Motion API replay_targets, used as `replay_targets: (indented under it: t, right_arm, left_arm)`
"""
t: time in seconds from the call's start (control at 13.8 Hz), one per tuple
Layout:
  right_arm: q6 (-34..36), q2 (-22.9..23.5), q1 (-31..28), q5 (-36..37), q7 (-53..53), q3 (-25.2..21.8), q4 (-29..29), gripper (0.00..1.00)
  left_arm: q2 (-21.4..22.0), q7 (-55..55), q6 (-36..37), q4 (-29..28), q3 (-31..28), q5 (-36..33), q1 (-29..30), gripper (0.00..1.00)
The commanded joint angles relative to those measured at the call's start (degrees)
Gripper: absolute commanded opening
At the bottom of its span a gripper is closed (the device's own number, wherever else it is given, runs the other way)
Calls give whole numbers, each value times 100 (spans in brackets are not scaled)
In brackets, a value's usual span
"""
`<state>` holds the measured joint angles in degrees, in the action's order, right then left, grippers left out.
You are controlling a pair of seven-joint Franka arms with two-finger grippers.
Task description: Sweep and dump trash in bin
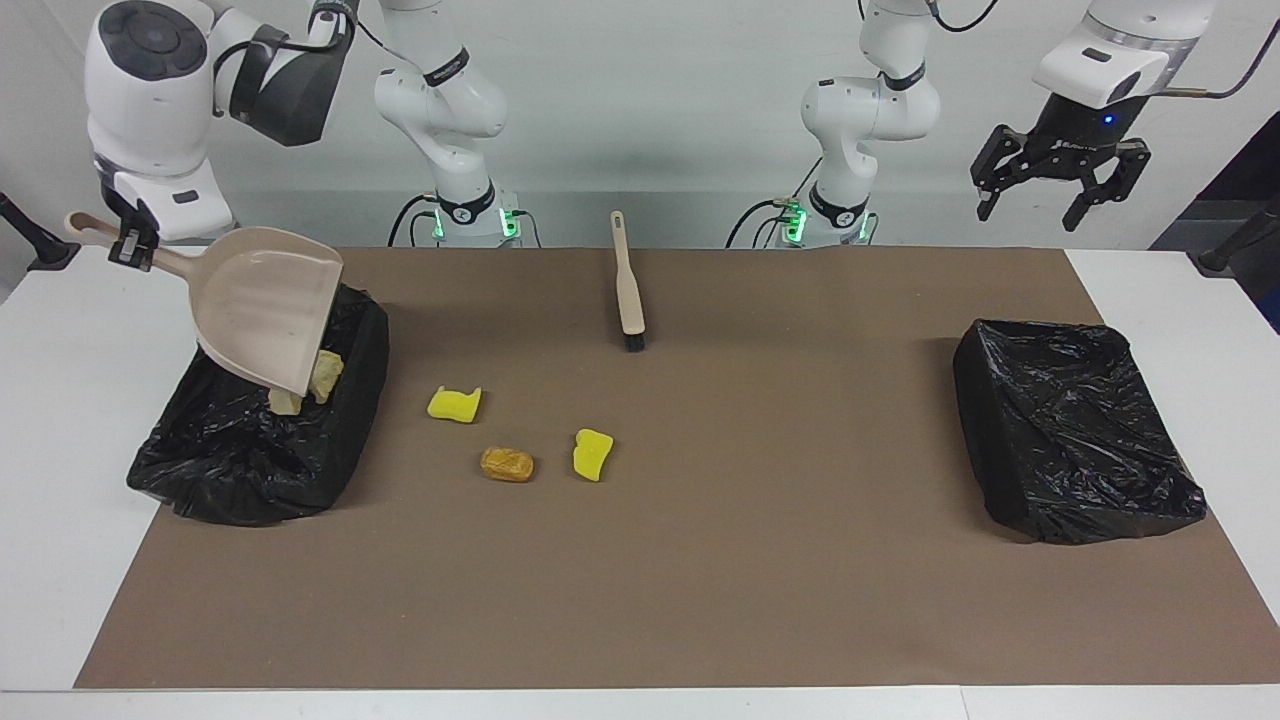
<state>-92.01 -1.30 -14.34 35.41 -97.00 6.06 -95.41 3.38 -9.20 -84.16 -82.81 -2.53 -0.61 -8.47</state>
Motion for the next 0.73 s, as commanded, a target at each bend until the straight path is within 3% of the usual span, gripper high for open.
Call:
replay_targets:
  t: [0.0, 0.22, 0.65]
  right_arm:
    - [341, -46, -7, -96, -204, 10, 399, 0]
    - [411, -151, -16, -210, -179, 10, 523, 0]
    - [456, -502, 10, -1579, 944, 27, 138, 0]
  left_arm:
    - [75, -12, 84, -33, 33, 17, 73, 100]
    - [75, -12, 93, -25, 33, 17, 64, 100]
    - [75, -12, 93, -24, 33, 17, 64, 100]
